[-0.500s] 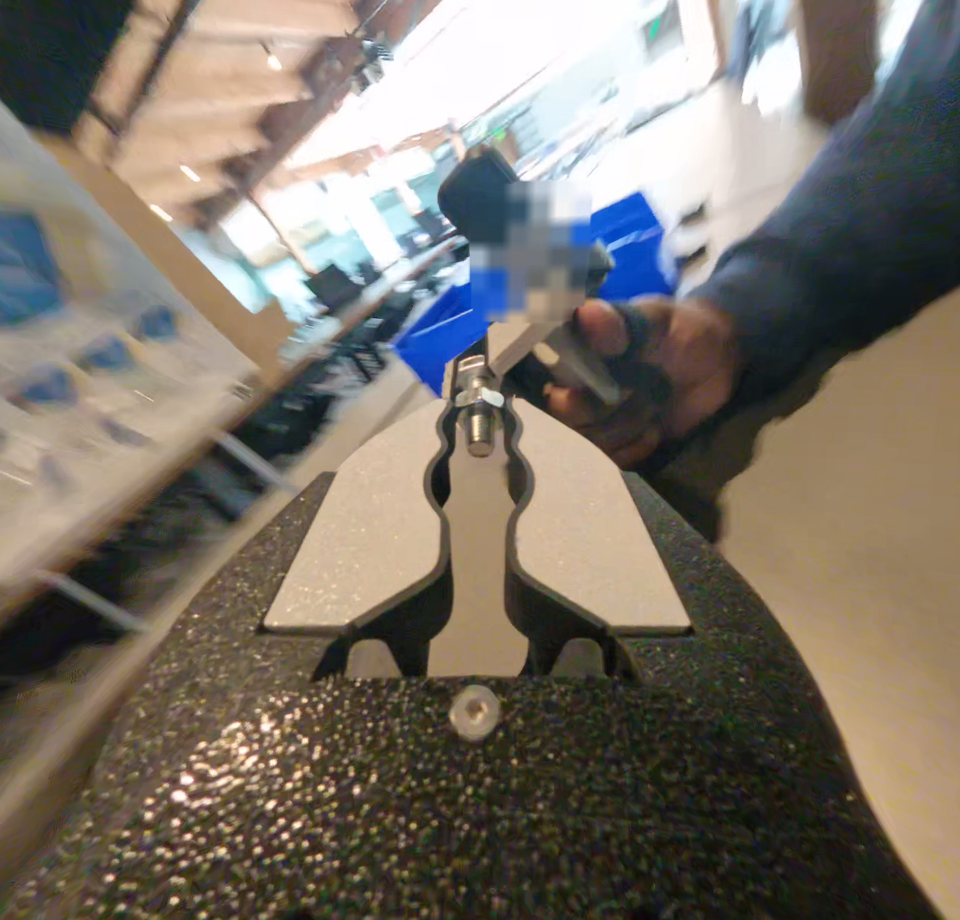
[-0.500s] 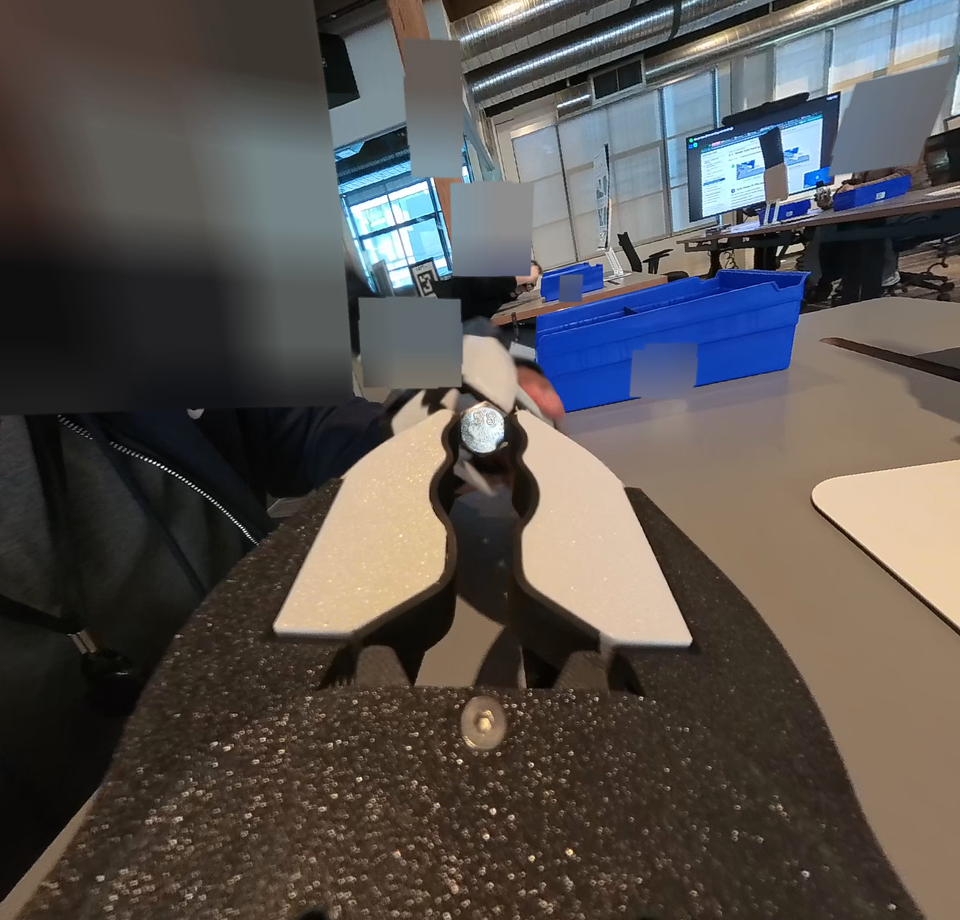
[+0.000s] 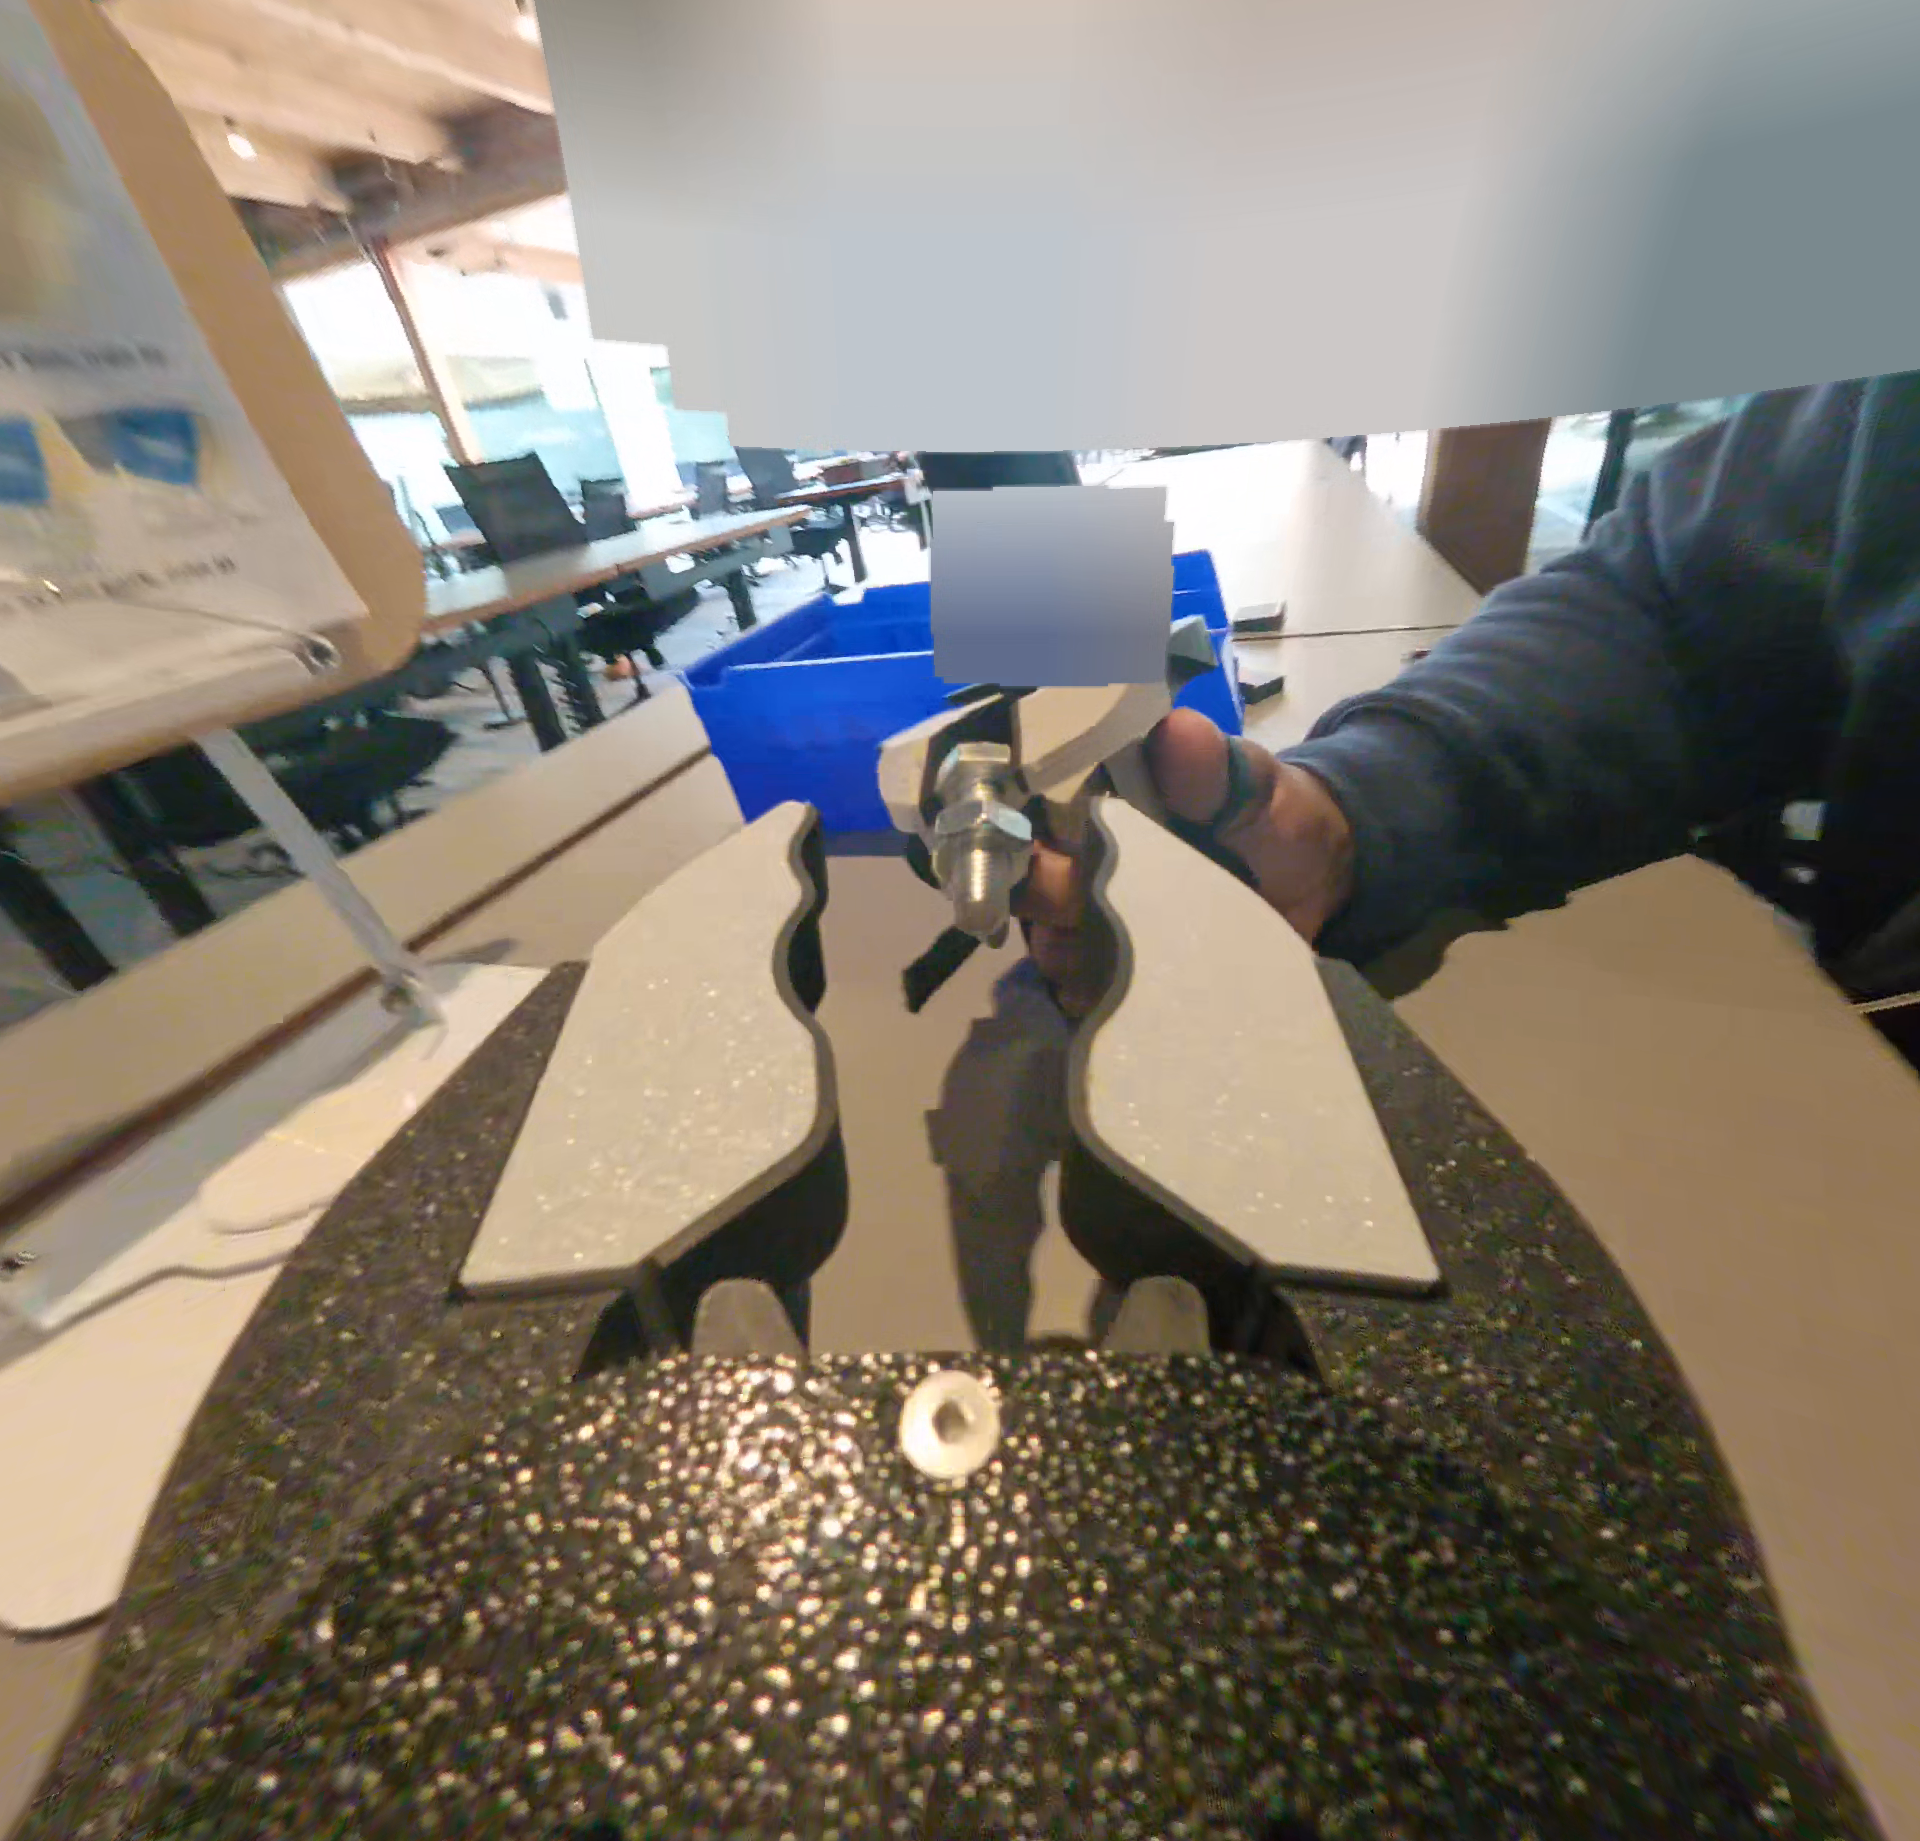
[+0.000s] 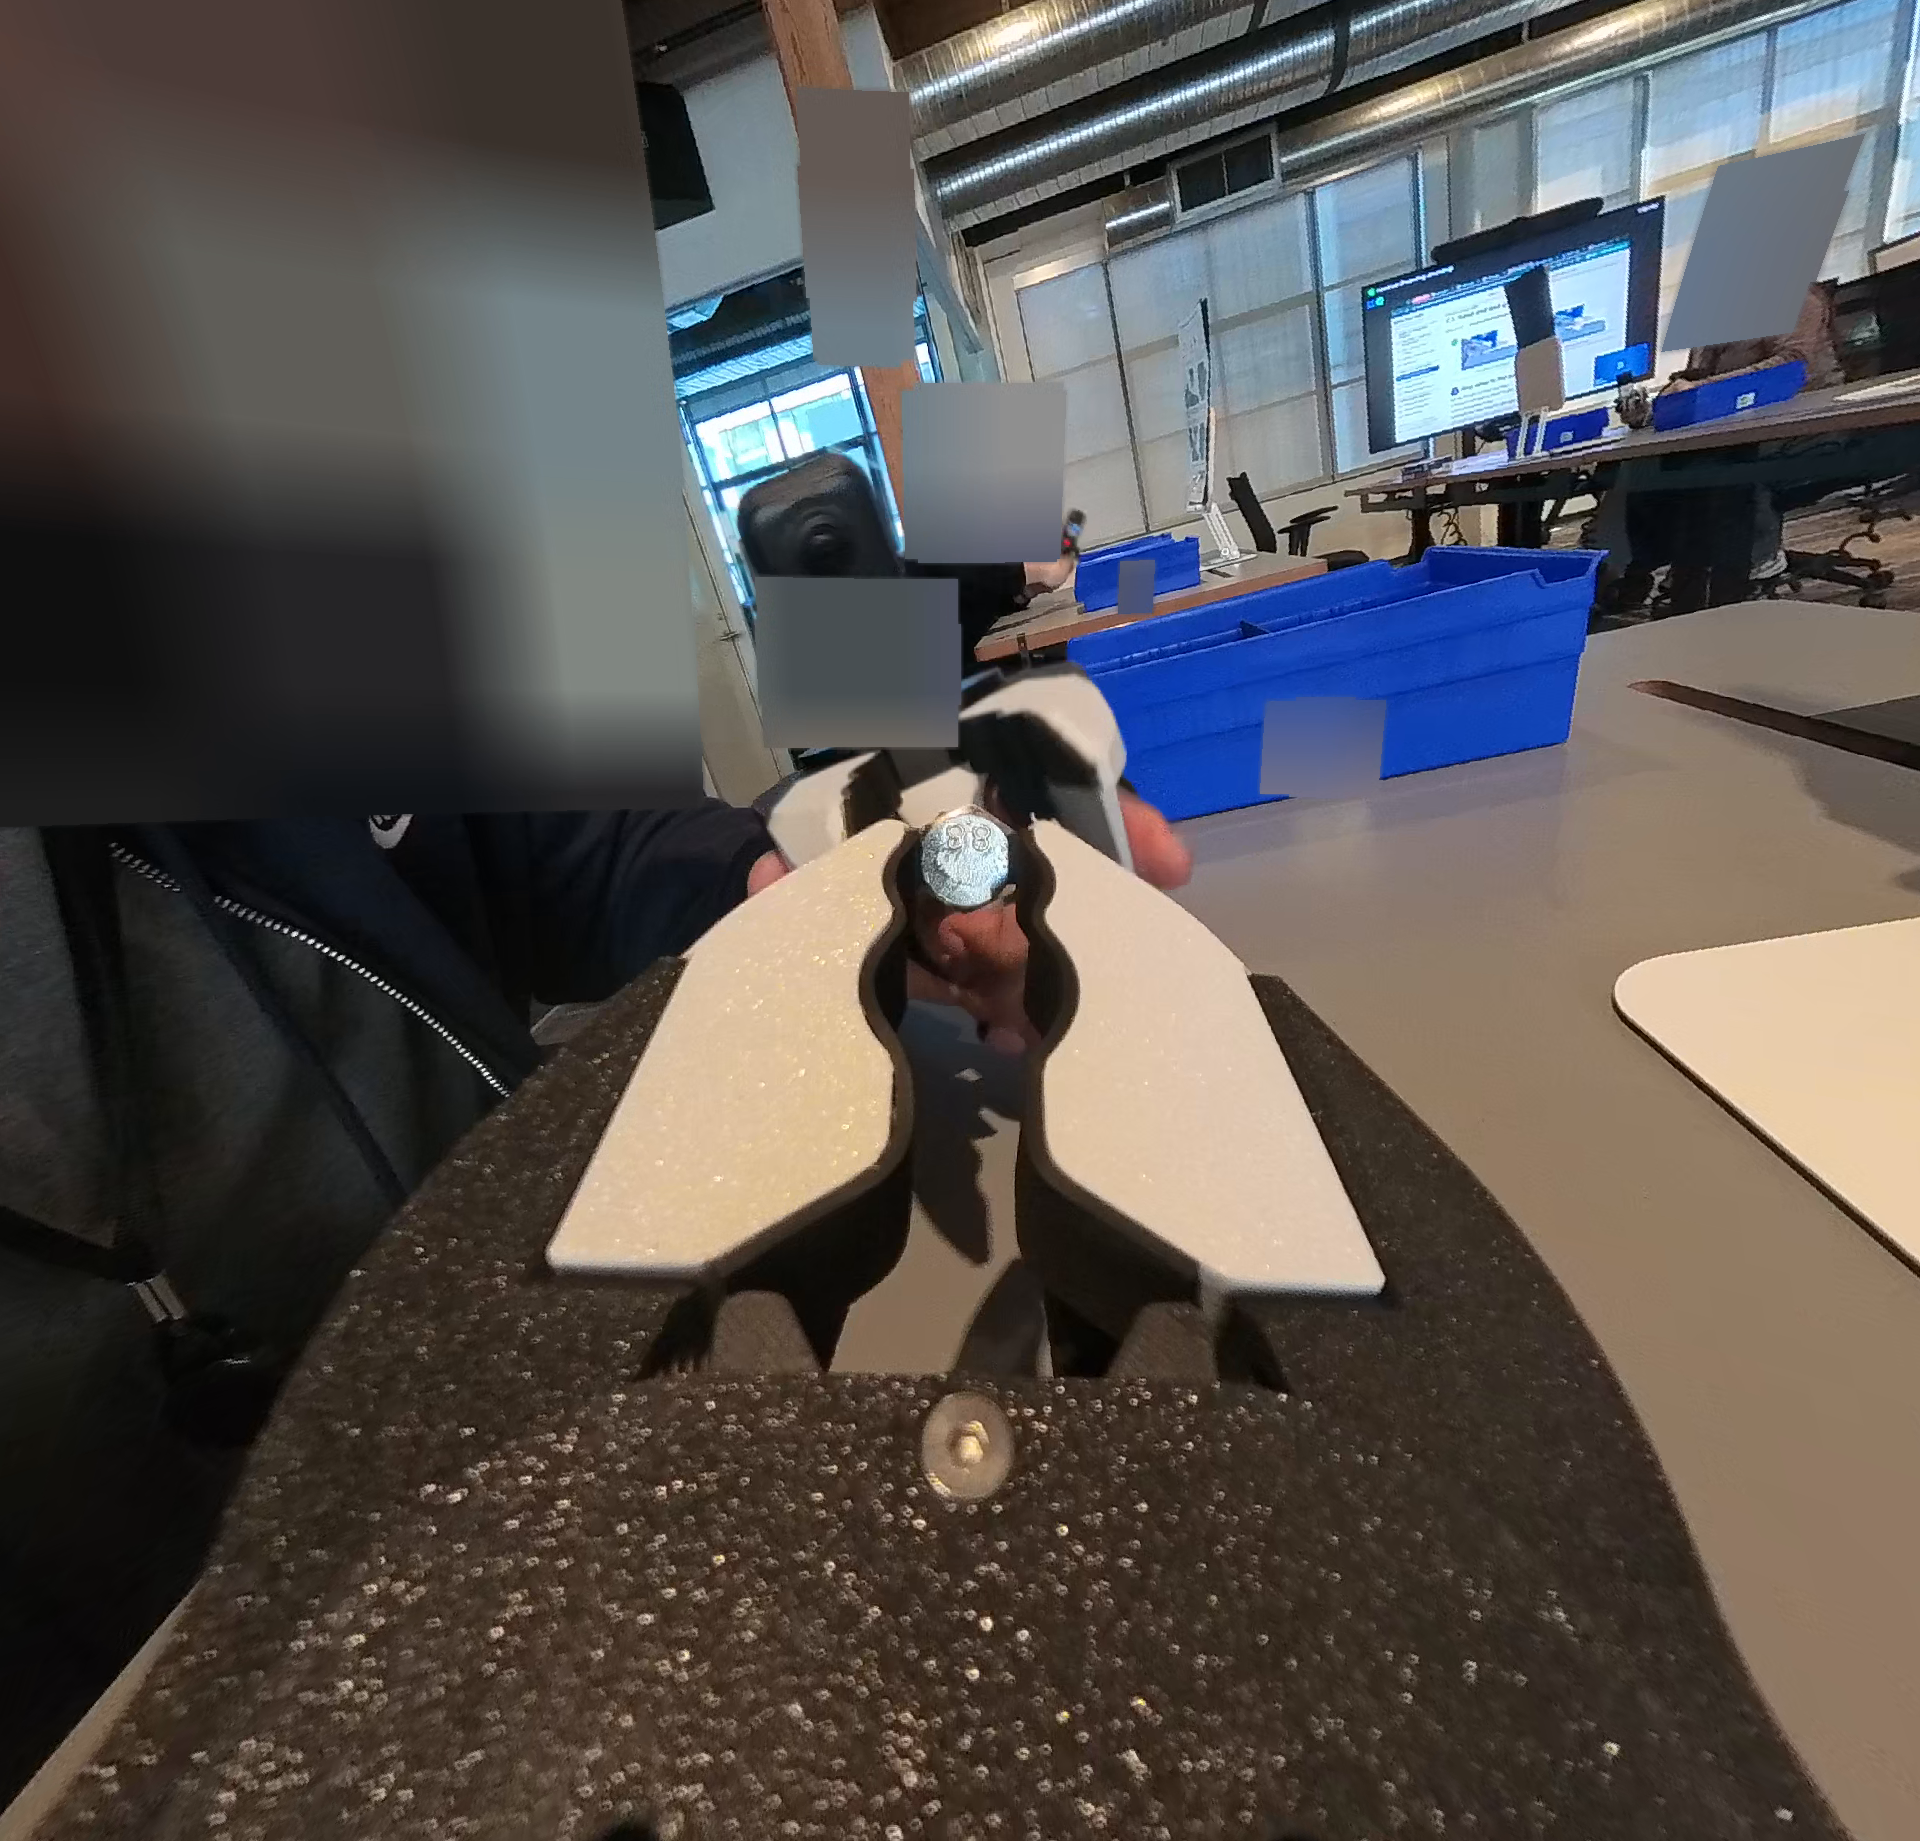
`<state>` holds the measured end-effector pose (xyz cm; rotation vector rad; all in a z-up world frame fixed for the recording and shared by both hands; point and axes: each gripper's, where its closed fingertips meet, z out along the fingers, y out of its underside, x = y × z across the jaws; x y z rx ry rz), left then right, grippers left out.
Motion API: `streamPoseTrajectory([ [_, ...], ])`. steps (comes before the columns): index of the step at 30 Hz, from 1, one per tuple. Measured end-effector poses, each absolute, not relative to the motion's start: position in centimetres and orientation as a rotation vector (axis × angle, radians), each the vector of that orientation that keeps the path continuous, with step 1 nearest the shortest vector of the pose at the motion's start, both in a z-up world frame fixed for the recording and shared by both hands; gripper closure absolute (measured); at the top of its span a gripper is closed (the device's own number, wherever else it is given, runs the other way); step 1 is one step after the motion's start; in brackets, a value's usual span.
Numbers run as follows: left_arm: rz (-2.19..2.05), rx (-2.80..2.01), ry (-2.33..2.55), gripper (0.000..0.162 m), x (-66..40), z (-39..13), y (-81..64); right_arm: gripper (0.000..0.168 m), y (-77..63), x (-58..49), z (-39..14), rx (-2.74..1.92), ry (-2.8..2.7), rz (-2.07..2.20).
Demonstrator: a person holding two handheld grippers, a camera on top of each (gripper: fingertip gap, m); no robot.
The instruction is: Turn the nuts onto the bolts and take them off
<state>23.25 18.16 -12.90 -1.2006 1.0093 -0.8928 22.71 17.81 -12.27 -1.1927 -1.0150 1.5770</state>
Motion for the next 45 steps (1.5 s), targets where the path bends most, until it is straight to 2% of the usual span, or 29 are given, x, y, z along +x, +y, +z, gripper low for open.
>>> streamPoseTrajectory([
  [2,-0.926,-1.234,1.013,0.122,23.5,-13.3,18.1,0.151,17.8,22.7,-12.3,-1.195,-1.015,1.578],
  [4,-0.926,-1.24,1.038,0.144,23.7,-13.6,17.9,0.152,17.8,22.7,-12.3,-1.194,-1.017,1.581],
  [8,-0.723,-1.162,1.093,0.145,23.5,-13.6,18.0,0.151,17.7,22.6,-12.4,-1.196,-1.018,1.587],
  [14,0.065,-0.813,1.255,0.144,23.2,-13.6,18.3,0.151,17.6,22.5,-12.4,-1.198,-1.012,1.608],
  [19,-0.281,-0.923,1.179,0.12,23.3,-12.8,17.8,0.152,17.8,22.7,-12.3,-1.197,-0.999,1.607],
  [22,-0.573,-1.09,1.091,0.116,23.1,-12.7,18.4,0.151,17.9,22.8,-12.2,-1.195,-0.992,1.608],
  [26,-0.896,-1.225,1.008,0.118,23.3,-12.9,18.4,0.151,18.0,22.8,-12.2,-1.196,-0.989,1.606],
  [29,-0.988,-1.272,0.989,0.126,23.4,-13.2,18.3,0.151,18.1,22.8,-12.2,-1.198,-0.99,1.606],
  [32,-0.925,-1.249,1.034,0.144,23.6,-13.6,18.0,0.152,17.9,22.7,-12.3,-1.197,-0.995,1.614],
  [35,-0.672,-1.161,1.109,0.145,23.5,-13.5,18.1,0.151,17.8,22.6,-12.3,-1.196,-0.999,1.616],
  [39,-0.047,-0.9,1.244,0.144,23.2,-13.5,18.4,0.151,17.8,22.6,-12.4,-1.2,-0.999,1.62],
  [41,0.126,-0.805,1.268,0.145,23.2,-13.4,18.5,0.151,17.8,22.6,-12.3,-1.199,-0.997,1.622],
  [42,0.099,-0.808,1.262,0.143,23.2,-13.4,18.4,0.151,17.8,22.6,-12.3,-1.201,-0.997,1.619],
  [45,-0.221,-0.922,1.154,0.123,22.9,-12.3,18.2,0.151,17.9,22.6,-12.3,-1.2,-0.993,1.619],
])
